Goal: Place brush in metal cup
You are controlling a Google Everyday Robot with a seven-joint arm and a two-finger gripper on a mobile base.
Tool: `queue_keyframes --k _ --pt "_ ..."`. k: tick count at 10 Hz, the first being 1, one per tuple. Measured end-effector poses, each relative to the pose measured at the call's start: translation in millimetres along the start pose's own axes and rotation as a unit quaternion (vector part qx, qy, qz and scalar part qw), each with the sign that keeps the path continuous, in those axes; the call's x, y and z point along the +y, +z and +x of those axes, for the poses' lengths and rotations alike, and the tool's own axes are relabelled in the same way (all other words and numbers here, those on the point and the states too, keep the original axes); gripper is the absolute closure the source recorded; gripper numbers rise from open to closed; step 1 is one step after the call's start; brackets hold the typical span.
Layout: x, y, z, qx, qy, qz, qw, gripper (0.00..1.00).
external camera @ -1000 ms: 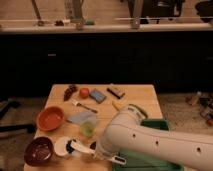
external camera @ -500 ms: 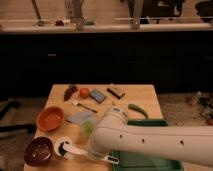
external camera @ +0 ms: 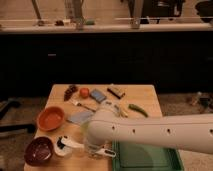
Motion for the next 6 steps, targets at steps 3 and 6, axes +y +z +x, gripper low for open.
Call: queue_keyframes --k 3,6 --pt "-9 15 7 0.010 0.007 0.000 0.9999 1.00" --pt "-10 20 10 0.015 0.010 -0.001 0.9998 1.00"
